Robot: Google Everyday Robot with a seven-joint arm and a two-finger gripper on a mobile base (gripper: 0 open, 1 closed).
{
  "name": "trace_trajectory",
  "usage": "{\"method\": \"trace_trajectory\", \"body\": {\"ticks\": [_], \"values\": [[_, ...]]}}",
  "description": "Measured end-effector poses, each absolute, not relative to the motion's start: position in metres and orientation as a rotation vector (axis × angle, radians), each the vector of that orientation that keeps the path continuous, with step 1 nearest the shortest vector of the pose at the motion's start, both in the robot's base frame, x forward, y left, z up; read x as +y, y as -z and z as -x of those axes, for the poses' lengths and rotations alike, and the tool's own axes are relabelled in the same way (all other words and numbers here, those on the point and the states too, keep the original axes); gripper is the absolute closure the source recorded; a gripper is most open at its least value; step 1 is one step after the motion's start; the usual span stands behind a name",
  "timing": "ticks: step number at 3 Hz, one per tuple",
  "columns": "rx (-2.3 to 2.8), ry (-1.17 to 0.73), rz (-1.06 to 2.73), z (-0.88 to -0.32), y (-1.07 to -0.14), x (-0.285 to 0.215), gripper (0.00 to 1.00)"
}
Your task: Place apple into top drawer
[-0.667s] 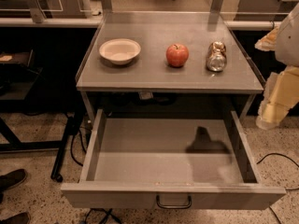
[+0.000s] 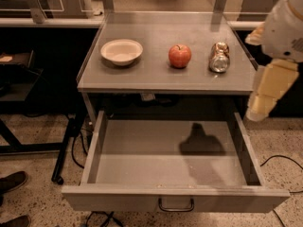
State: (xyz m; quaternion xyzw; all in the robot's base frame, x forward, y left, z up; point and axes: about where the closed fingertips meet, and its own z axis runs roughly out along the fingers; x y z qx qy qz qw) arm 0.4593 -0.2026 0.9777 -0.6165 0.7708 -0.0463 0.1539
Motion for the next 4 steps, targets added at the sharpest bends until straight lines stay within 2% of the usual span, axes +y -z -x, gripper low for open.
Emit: {"method": "trace_trajectory", "body": {"ticks": [1, 2, 4], "values": [[2.176, 0.183, 1.828, -0.487, -0.98, -0.183, 0.0], [2.176, 0.183, 1.828, -0.487, -0.98, -0.183, 0.0], [2.232, 0.073, 1.788, -0.567, -0.969, -0.164, 0.0]]}}
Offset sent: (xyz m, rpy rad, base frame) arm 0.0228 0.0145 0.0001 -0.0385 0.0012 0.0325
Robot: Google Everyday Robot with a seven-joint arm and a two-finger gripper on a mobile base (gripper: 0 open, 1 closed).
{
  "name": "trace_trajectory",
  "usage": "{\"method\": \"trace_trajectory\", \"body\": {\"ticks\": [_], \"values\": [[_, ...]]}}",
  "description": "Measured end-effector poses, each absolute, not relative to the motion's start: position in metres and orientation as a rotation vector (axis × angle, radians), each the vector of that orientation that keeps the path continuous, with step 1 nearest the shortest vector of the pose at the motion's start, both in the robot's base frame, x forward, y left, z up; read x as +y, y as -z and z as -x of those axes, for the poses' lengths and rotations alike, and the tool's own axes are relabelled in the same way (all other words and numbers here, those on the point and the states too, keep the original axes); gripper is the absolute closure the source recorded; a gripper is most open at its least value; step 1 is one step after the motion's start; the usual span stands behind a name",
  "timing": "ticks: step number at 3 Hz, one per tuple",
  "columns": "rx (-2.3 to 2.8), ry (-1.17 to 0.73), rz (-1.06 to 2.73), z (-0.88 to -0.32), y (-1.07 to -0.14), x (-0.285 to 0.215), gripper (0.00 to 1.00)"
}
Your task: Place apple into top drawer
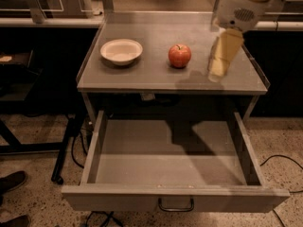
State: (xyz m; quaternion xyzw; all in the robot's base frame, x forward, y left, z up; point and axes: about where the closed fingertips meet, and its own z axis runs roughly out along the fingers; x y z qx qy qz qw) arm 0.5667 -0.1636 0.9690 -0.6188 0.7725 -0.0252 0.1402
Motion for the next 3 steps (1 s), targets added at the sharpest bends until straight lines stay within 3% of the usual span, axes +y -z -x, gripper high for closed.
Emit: {"method": "trace_trajectory", "body": {"ticks": [1, 3], "values": [[2.225, 0.041, 1.803, -0.608, -0.964, -0.146, 0.0], [2.178, 0.057, 1.759, -0.624, -0.969, -0.141, 0.0]]}}
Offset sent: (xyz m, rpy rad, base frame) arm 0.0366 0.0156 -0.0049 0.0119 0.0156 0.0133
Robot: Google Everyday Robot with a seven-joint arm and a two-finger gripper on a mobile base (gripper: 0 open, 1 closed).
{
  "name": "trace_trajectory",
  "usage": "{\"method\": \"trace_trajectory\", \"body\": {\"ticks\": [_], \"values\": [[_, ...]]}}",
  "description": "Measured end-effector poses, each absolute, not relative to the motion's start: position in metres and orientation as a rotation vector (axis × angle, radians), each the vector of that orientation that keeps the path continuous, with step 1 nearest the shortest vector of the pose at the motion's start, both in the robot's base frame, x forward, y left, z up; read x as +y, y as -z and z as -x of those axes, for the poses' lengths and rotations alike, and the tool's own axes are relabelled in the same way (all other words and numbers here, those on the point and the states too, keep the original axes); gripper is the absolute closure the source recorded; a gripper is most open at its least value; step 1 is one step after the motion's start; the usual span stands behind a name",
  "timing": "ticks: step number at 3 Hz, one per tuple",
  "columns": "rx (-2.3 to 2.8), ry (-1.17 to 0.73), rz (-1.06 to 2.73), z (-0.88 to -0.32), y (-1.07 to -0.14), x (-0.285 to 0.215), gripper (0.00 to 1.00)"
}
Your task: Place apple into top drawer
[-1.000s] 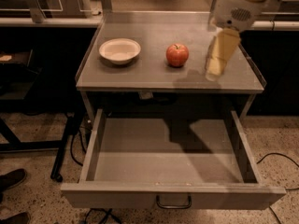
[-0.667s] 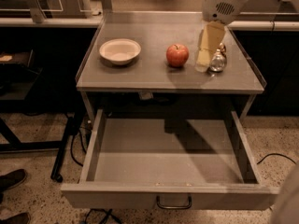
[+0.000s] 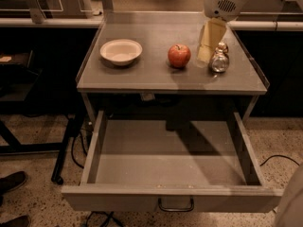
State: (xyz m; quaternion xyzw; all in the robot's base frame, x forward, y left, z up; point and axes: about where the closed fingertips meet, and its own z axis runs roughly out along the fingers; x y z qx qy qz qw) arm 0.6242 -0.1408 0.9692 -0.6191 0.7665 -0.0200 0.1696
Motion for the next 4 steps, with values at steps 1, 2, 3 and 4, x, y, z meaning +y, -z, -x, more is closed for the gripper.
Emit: {"method": "trace_trajectory", "body": {"ticks": [1, 2, 3, 4], "values": [[2.161, 0.034, 1.759, -0.641, -0.969, -0.129, 0.0], [2.126, 0.033, 1.79, -0.669, -0.972, -0.108, 0.0], [2.085, 0.041, 1.826, -0.691, -0.971, -0.087, 0.0], [2.081, 0.056, 1.861, -0.723, -0.946, -0.072, 0.0]]}}
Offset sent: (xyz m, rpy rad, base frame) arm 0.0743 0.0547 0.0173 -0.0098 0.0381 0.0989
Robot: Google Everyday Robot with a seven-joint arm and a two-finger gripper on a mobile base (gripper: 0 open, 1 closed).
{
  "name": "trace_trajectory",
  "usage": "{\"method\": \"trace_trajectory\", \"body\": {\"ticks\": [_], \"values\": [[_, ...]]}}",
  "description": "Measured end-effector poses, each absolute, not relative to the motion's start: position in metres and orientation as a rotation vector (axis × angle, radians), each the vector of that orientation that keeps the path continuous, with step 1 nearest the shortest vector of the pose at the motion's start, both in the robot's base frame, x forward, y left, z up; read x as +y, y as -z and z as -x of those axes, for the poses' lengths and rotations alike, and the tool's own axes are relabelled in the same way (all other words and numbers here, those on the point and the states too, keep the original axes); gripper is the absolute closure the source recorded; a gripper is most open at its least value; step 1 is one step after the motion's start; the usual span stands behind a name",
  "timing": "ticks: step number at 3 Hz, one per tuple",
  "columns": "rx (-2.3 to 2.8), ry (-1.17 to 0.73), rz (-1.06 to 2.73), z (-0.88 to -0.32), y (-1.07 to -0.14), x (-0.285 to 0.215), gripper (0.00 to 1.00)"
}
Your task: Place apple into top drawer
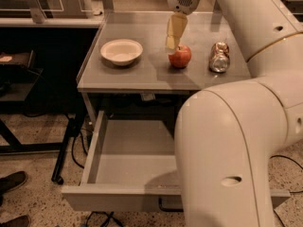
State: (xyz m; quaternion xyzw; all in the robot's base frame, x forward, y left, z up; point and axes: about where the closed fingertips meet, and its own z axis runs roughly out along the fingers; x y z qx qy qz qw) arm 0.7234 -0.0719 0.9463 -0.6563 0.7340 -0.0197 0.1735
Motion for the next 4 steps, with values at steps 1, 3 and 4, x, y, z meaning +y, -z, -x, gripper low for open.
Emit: {"method": "trace_trajectory", "body": {"ticks": [1, 3, 4], "values": [[2.058, 0.069, 1.84, -0.733, -0.946, -0.068, 0.0], [2.08, 0.06, 1.846, -0.751, -0.911, -0.086, 0.0], [2.09, 0.051, 1.852, -0.757, -0.896, -0.094, 0.0]]}}
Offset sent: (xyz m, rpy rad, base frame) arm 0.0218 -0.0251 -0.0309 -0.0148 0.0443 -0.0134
